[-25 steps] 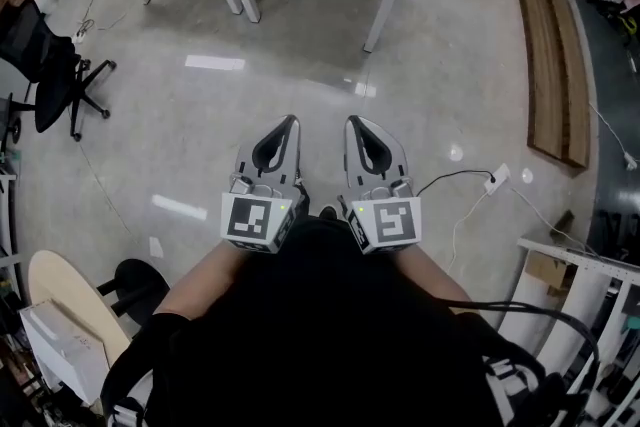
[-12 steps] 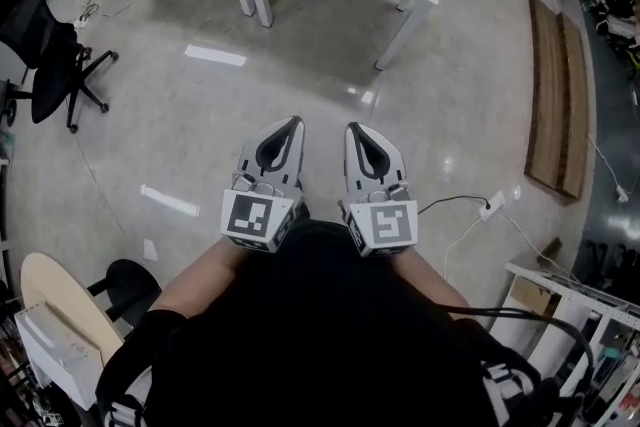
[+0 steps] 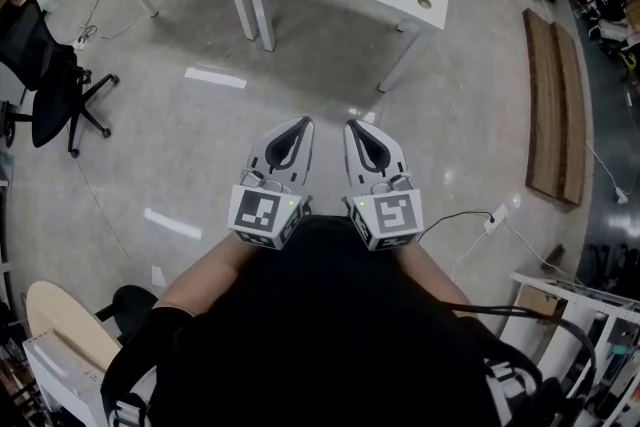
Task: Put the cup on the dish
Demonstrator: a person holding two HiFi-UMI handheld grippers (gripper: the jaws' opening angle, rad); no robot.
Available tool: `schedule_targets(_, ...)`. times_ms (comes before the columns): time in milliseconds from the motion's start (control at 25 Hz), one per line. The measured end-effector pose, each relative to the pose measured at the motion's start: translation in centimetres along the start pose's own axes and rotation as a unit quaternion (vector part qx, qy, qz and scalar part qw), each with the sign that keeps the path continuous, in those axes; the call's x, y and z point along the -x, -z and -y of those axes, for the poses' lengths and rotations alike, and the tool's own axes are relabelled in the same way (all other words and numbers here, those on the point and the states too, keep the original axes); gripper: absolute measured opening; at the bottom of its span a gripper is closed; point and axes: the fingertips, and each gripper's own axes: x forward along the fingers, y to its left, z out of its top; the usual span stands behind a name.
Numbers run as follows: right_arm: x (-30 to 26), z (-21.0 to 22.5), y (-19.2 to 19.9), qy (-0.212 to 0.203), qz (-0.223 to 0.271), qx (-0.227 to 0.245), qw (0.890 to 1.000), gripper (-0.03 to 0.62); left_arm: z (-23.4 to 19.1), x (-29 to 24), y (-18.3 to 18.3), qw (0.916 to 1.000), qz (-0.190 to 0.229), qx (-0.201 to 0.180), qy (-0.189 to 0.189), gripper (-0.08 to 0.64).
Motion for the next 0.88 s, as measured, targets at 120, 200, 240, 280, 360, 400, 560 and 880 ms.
schedule_targets(120, -1.0, -0.3, -0.3, 0.001, -0.004, 0.009, 1.0, 0.014, -1.1, -0.4, -0.2, 1.0, 0.001, 0.005, 0.0, 0.009)
schedule_targets(200, -1.4, -0.2, -0.2, 0.001, -0.006, 0.013, 1.0, 0.014, -1.3, -0.7, -0.1, 1.0, 0.002, 0.004, 0.005, 0.009)
schedule_targets(240, -1.6, -0.1, -0.2, 0.001, -0.007, 0.013, 1.0, 0.014, -1.4, -0.9, 0.0, 1.0, 0.002, 0.006, 0.005, 0.009)
schedule_targets(280, -1.8, 0.0, -0.1, 0.001, -0.007, 0.011, 1.0, 0.014, -1.5, -1.1, 0.0, 1.0, 0.001, 0.007, 0.005, 0.009)
schedule_targets(360, -2.3, 0.4, -0.4, 0.007, 0.003, 0.011, 1.0, 0.012, -2.1, -1.5, 0.3, 1.0, -0.001, 0.007, 0.003, 0.009)
schedule_targets(400, -2.5, 0.6, -0.8, 0.011, 0.013, 0.014, 1.0, 0.014, -2.4, -1.7, 0.3, 1.0, -0.003, 0.007, 0.002, 0.009)
schedule_targets(560, -4.1, 1.2, -2.0, 0.012, 0.042, 0.034, 0.998, 0.014, -3.9, -3.1, 0.3, 0.9999, -0.007, 0.006, -0.007, 0.009)
schedule_targets(880, -9.5, 3.0, -2.0, -0.022, 0.032, 0.024, 0.999, 0.014, -6.9, -7.4, 0.1, 0.9996, -0.017, 0.001, -0.023, 0.009)
